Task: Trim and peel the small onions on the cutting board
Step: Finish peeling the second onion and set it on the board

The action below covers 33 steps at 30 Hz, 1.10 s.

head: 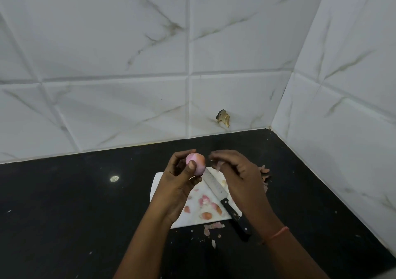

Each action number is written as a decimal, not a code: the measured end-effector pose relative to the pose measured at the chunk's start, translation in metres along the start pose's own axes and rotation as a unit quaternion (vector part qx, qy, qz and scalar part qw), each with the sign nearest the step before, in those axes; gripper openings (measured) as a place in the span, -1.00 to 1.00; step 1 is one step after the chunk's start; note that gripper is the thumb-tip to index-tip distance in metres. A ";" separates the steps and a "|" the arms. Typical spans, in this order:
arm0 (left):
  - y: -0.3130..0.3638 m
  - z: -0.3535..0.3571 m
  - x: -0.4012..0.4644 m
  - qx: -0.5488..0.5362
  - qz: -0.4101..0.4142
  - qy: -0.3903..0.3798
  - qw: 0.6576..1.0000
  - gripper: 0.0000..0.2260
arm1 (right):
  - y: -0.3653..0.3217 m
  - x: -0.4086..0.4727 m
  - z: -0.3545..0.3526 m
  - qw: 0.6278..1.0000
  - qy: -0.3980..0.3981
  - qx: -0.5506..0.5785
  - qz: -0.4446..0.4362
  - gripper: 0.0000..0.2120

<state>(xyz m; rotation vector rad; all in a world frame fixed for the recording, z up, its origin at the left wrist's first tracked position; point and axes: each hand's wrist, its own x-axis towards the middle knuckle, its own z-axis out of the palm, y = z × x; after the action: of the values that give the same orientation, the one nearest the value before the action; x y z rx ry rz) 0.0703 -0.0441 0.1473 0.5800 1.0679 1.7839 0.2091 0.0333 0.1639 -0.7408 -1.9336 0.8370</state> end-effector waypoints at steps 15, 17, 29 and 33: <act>0.002 -0.003 -0.003 0.088 0.043 -0.012 0.995 -0.54 | -0.001 0.002 0.007 1.000 0.001 -0.012 -0.028 -0.84; 0.004 -0.002 -0.003 0.083 0.035 -0.011 0.996 -0.58 | -0.001 0.003 0.007 0.999 -0.017 -0.019 -0.040 -0.83; 0.002 0.011 -0.004 0.130 -0.003 0.034 0.991 -0.52 | 0.001 0.004 0.013 0.995 -0.059 -0.015 -0.083 -0.80; 0.001 0.016 -0.004 0.139 -0.025 0.071 0.987 -0.50 | 0.001 0.001 0.015 0.995 -0.044 -0.010 -0.084 -0.89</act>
<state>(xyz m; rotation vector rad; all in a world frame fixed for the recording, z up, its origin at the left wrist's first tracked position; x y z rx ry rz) 0.0836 -0.0408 0.1567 0.5933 1.4328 1.6631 0.1959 0.0302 0.1579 -0.5522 -2.0537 0.7593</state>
